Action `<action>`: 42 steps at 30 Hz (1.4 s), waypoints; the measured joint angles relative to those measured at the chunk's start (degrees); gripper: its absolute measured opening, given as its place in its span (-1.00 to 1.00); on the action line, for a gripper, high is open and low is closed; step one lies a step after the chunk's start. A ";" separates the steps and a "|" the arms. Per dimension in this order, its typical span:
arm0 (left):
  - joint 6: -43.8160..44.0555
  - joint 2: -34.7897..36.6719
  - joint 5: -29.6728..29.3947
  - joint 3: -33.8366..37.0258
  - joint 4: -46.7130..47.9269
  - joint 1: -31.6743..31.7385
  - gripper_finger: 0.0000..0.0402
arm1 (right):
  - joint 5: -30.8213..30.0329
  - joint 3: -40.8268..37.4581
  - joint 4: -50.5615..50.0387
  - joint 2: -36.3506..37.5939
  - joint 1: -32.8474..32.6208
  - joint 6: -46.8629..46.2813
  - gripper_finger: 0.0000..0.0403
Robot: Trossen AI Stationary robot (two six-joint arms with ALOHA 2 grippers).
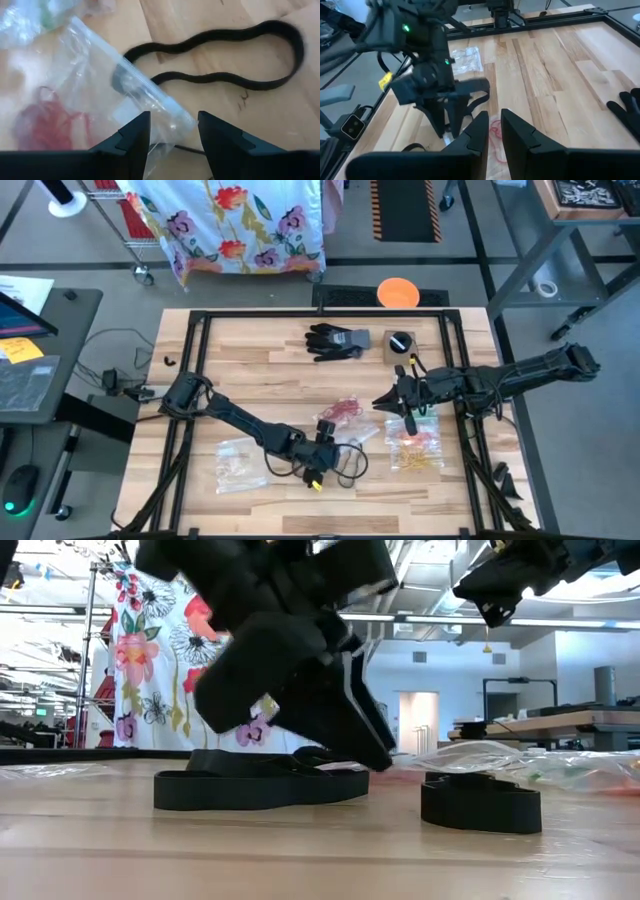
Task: Sort rubber bands
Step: Close the transparent zip bag containing the red rubber bands
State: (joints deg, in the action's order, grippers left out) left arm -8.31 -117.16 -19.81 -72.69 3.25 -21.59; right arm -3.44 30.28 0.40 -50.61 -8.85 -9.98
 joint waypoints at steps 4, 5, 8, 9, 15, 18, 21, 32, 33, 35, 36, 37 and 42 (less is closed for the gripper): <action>1.56 -1.73 3.96 0.04 -0.94 1.46 -0.19 | 0.00 0.00 0.13 0.00 0.01 0.00 -0.75; 1.95 -1.78 5.00 0.00 -1.29 1.76 -0.20 | 0.00 0.00 0.00 0.00 0.01 -0.02 -0.75; 2.62 -1.84 5.44 0.00 -1.35 1.98 -0.19 | 0.00 0.00 0.03 0.00 0.01 -0.02 -0.75; 2.48 -1.85 4.94 0.00 -1.44 1.93 -0.20 | 0.00 0.00 0.02 0.00 0.01 -0.01 -0.75; 2.26 -1.86 3.52 0.00 -1.25 1.62 -0.46 | 0.00 0.00 0.02 0.00 0.01 0.00 -0.75; 2.02 -1.76 3.35 0.00 -0.99 1.62 -0.82 | 0.00 0.00 0.07 0.00 0.01 0.00 -0.75; 1.52 -1.01 2.75 0.07 -0.84 1.45 -0.95 | 0.00 0.00 0.09 0.00 0.01 0.00 -0.75; -3.27 9.91 -10.16 -0.76 5.07 0.48 -1.00 | 0.22 0.00 0.38 -0.31 -0.01 1.52 -0.75; -3.87 11.83 -10.20 -1.21 4.70 0.61 -1.00 | 0.24 0.00 0.78 -0.44 -0.01 1.84 -0.75; -4.22 15.20 -10.25 -2.08 4.69 1.12 -1.00 | 0.26 -0.07 2.72 -1.08 -0.06 2.85 -0.75; -3.73 16.81 -10.17 -2.45 4.60 1.38 -1.00 | 0.28 -0.04 4.95 -1.61 -0.21 2.97 -0.75; -3.01 18.16 -10.06 -2.68 5.05 1.80 -1.00 | 0.28 -0.01 6.30 -2.23 -0.63 3.04 -0.74; 1.11 22.91 -9.84 -2.75 10.52 4.91 -1.00 | 0.46 -0.02 16.09 -6.04 -2.61 5.72 -0.63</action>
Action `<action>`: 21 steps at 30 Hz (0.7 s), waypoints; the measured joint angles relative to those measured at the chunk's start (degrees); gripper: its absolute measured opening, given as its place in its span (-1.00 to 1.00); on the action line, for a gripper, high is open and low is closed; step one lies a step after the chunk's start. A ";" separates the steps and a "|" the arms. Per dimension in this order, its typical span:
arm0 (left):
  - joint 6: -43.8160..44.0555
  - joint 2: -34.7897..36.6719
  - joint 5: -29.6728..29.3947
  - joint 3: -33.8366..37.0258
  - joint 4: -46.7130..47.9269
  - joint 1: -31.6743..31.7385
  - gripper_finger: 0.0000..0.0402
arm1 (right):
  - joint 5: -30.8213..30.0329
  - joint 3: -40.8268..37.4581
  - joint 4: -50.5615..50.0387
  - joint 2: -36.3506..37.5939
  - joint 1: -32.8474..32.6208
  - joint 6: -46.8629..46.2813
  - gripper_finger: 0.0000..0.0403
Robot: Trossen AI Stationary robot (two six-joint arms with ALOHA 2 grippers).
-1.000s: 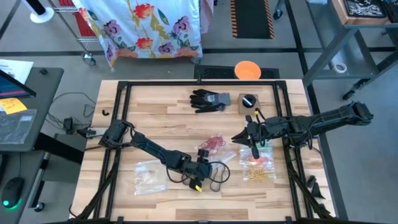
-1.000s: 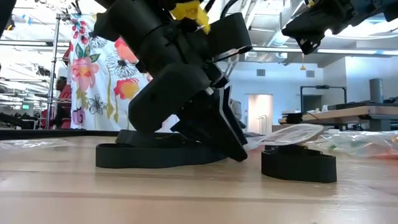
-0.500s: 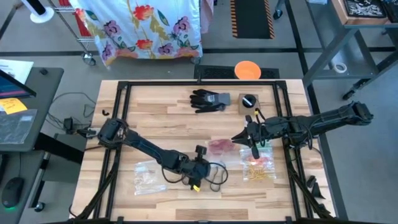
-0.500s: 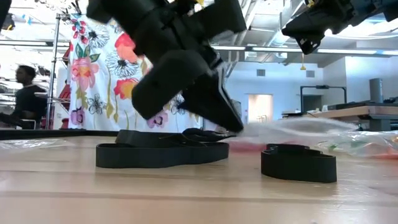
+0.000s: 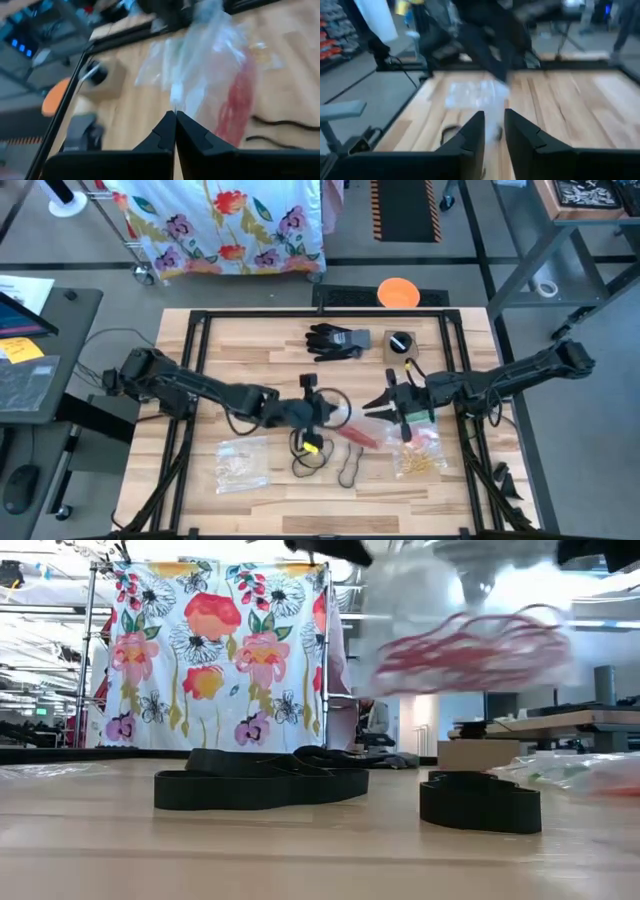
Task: Sort rubber bands
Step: Close the transparent zip bag containing the red rubber bands
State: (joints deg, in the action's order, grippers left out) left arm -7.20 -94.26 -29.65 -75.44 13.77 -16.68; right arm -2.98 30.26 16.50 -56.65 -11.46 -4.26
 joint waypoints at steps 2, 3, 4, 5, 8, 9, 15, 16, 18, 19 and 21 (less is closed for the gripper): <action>1.28 0.11 0.05 0.00 0.99 1.33 -1.00 | 0.02 0.00 2.79 -1.43 -0.53 1.00 -0.53; 1.75 0.06 1.01 0.00 2.00 1.97 -1.00 | 0.02 0.00 3.65 -2.17 -0.71 1.68 -0.46; 1.96 -0.38 2.58 0.00 2.89 2.66 -1.00 | 0.02 0.01 4.26 -2.87 -0.82 2.44 -0.39; 1.89 -0.84 4.64 0.00 3.18 3.24 -1.00 | 0.02 0.22 4.52 -3.48 -0.84 3.06 -0.31; 0.34 -2.91 8.46 0.09 3.13 4.18 -1.00 | -0.05 1.44 5.59 -5.56 -0.36 3.58 -0.05; -0.28 -3.53 8.55 0.09 2.52 4.25 -1.00 | -0.29 1.82 5.60 -6.45 -0.09 4.12 0.02; -2.41 -4.29 8.59 0.07 -0.53 4.39 -1.00 | -0.98 3.71 4.78 -12.59 2.06 4.40 0.23; -2.37 -4.29 8.59 0.07 -0.70 4.39 -1.00 | -0.98 4.12 4.85 -13.51 2.35 4.38 0.23; -2.39 -4.29 8.59 0.07 -0.91 4.20 -1.00 | -1.00 5.01 4.80 -15.56 2.68 4.36 0.22; -2.54 -4.29 8.58 0.07 -1.12 4.09 -1.00 | -1.01 5.38 4.55 -16.36 2.83 4.37 0.22; -3.04 -4.24 8.59 0.07 -1.15 3.97 -1.00 | -1.05 6.32 4.07 -17.72 2.99 4.56 0.19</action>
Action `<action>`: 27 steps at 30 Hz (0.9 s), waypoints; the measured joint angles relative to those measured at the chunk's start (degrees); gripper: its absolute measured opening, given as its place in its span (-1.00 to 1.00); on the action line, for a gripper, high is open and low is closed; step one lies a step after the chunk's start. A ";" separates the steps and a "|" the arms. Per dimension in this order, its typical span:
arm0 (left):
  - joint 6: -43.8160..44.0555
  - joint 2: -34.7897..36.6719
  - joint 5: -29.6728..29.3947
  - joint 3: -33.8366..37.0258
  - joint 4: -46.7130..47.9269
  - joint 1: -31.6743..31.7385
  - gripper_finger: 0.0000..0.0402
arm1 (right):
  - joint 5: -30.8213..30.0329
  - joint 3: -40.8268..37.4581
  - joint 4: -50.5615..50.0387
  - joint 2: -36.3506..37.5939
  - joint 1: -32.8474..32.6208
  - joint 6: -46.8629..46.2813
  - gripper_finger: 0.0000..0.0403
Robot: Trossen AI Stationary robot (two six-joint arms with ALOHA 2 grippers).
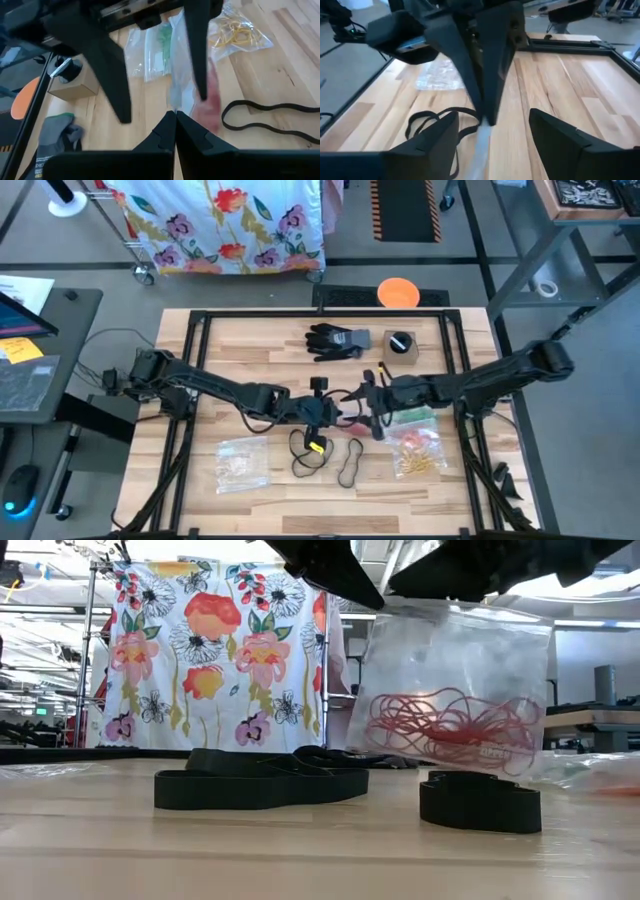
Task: Sort rubber bands
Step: Close the transparent zip bag containing the red rubber bands
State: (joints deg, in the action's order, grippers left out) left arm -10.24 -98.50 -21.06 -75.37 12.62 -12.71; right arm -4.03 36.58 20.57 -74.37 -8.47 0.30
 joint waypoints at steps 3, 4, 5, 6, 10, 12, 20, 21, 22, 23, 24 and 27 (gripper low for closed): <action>0.26 0.00 0.00 0.00 0.03 -0.06 -1.00 | -0.54 1.11 -1.18 -1.39 0.00 0.01 0.14; 0.26 0.00 -0.02 0.00 -0.01 -0.05 -1.00 | -1.17 1.24 -1.50 -1.70 0.00 0.05 0.12; 0.27 0.00 -0.02 0.00 -0.02 -0.05 -1.00 | -1.82 1.40 -1.56 -1.83 -0.06 0.08 0.09; 0.30 0.00 -0.02 0.00 0.04 -0.08 -1.00 | -2.30 1.49 -1.68 -1.79 -0.08 0.15 0.06; 0.96 0.00 -0.57 0.00 0.53 -0.13 -1.00 | -3.61 1.53 -2.85 -1.60 -0.09 0.17 -0.06; 1.57 0.00 -0.91 0.00 0.54 -0.14 -1.00 | -3.64 1.53 -3.21 -1.38 -0.11 0.17 -0.13; 2.58 0.04 -1.16 0.00 0.75 -0.13 -1.00 | -3.66 1.53 -5.19 0.08 -0.11 0.17 -0.43; 2.58 0.04 -1.22 0.00 0.89 -0.13 -1.00 | -3.65 1.53 -5.43 0.20 -0.11 0.17 -0.46; 2.58 0.04 -1.31 0.00 0.88 -0.13 -1.00 | -3.65 1.53 -5.37 0.20 -0.11 0.16 -0.49; 2.58 0.04 -1.53 0.00 0.83 -0.13 -1.00 | -3.65 1.53 -5.35 0.20 -0.14 0.17 -0.52; 2.58 0.04 -1.95 0.00 0.83 -0.13 -1.00 | -3.65 1.53 -5.35 0.20 -0.15 0.15 -0.55; 2.70 0.04 -3.46 0.00 0.83 -0.15 -1.00 | -3.72 1.53 -5.35 0.20 -0.11 0.15 -0.62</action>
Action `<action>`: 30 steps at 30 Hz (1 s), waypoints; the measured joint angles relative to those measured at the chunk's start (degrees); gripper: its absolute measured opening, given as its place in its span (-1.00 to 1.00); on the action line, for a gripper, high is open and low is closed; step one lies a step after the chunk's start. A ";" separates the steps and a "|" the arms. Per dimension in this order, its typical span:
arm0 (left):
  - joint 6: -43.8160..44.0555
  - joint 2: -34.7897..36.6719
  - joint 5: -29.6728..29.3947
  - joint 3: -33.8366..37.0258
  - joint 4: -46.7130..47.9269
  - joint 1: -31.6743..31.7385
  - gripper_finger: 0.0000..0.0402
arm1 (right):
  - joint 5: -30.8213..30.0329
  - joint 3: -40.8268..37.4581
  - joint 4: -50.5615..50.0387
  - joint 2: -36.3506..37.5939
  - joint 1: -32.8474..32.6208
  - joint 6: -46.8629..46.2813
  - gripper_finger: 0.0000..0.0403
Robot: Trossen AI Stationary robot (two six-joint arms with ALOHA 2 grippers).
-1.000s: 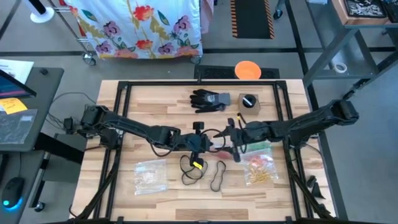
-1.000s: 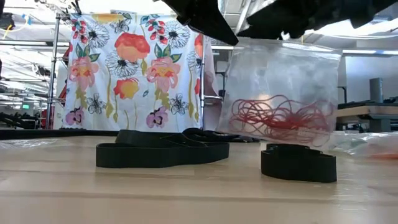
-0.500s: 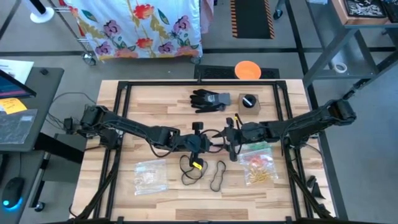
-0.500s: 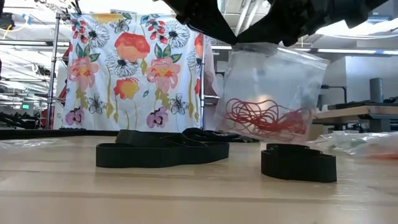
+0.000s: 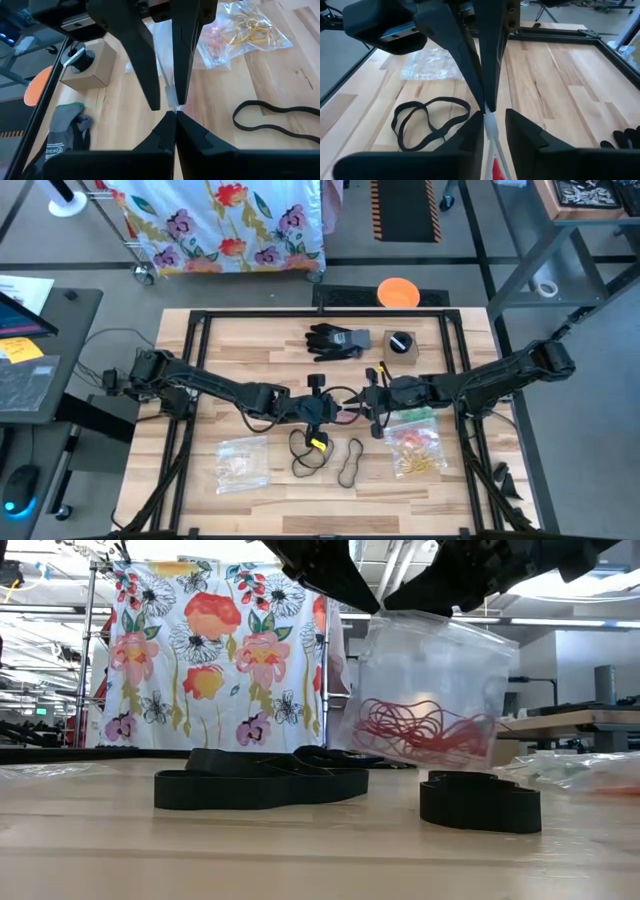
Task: Sort rubber bands
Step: Close the transparent zip bag containing the red rubber bands
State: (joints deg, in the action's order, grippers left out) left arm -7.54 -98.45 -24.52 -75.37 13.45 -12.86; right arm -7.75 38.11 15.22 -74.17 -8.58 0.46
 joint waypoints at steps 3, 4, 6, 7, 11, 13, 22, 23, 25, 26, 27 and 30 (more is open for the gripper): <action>0.16 0.00 -0.16 0.00 -0.21 0.00 -1.00 | -0.06 0.00 0.00 0.00 0.00 -0.27 -0.66; 0.13 0.00 -0.21 0.00 -0.38 -0.01 -1.00 | -0.06 0.00 0.00 0.00 0.00 -0.33 -0.66; 0.14 0.00 -0.21 0.00 -0.56 -0.02 -1.00 | -0.06 0.00 0.02 0.00 -0.02 -0.38 -0.67; 0.18 0.00 -0.23 0.00 -0.54 -0.02 -1.00 | -0.06 0.00 0.02 0.00 0.00 -0.38 -0.67; 0.27 0.00 -0.30 0.00 -0.77 -0.02 -1.00 | -0.06 0.00 0.02 0.00 0.00 -0.39 -0.69; 0.27 0.00 -0.37 0.00 -0.80 -0.02 -1.00 | -0.04 0.00 0.02 0.00 0.00 -0.38 -0.73; 0.27 0.00 -0.51 0.00 -0.78 0.00 -1.00 | -0.04 0.00 0.00 0.00 -0.02 0.01 -0.90; 0.27 0.00 -0.49 0.00 -0.80 0.00 -1.00 | -0.04 0.00 0.00 0.00 -0.01 0.01 -0.88; 0.27 0.00 -0.48 0.00 -0.82 0.00 -1.00 | -0.04 -0.02 0.00 0.00 -0.01 0.01 -0.87; 0.27 0.00 -0.45 0.00 -0.82 0.00 -1.00 | -0.04 0.00 -0.03 0.00 -0.01 0.01 -0.87; 0.27 0.00 -0.42 0.00 -0.81 0.00 -1.00 | -0.04 0.00 -0.07 0.00 0.00 0.02 -0.88; 0.49 0.50 -0.14 0.00 -0.63 0.00 -1.00 | -0.02 0.00 0.07 0.00 -0.02 0.05 -0.92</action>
State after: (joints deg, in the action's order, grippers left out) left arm -7.05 -97.95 -24.67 -75.37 12.82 -12.86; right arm -7.77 38.11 15.29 -74.17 -8.60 0.51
